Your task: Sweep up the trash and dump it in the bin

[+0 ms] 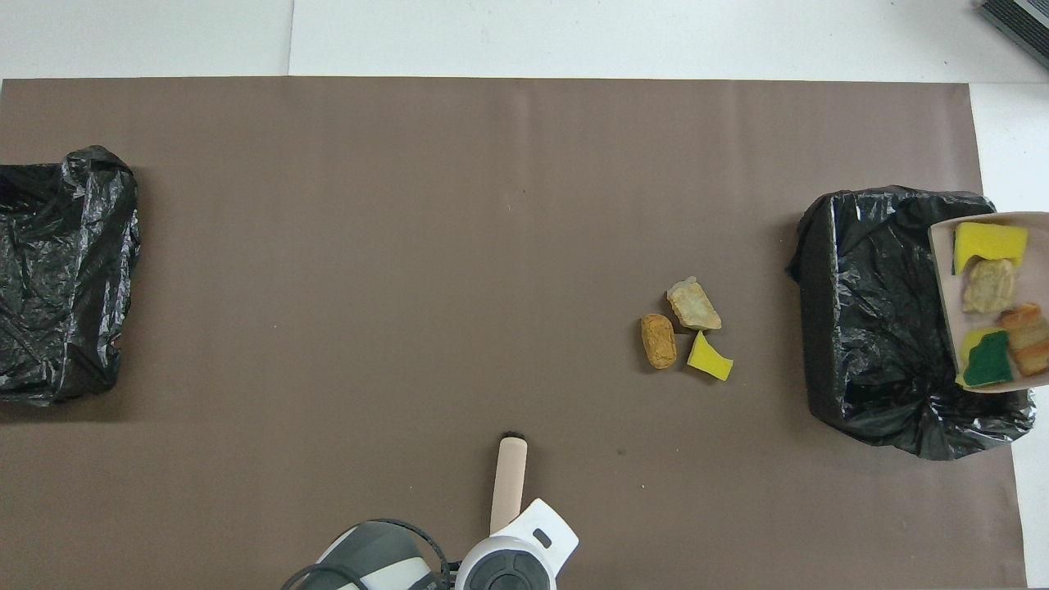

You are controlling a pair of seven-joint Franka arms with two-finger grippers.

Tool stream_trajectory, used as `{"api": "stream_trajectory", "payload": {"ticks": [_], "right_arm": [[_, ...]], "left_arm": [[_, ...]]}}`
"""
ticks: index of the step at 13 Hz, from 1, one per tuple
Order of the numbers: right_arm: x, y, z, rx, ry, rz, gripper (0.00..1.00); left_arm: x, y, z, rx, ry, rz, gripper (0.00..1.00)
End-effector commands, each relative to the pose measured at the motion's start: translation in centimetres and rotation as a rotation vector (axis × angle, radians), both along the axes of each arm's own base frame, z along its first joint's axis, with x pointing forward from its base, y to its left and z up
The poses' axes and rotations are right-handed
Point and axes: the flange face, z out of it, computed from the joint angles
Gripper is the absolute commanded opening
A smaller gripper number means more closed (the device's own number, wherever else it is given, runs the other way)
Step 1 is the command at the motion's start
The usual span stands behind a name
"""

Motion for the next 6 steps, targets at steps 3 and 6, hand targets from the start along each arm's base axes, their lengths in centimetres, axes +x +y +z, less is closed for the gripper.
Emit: {"api": "stream_trajectory", "payload": {"ticks": [3,6], "right_arm": [[0.3,0.4,0.5,-0.119,0.026,0.005,0.0],[1.1,1.9,0.5,-0.18,0.034,0.036,0.0]], "left_arm": [[9.1,0.7,4.6,-0.038,0.019,0.02,1.0],[16.6,4.7,9.7,-0.057,-0.014,-0.004,1.0]]}}
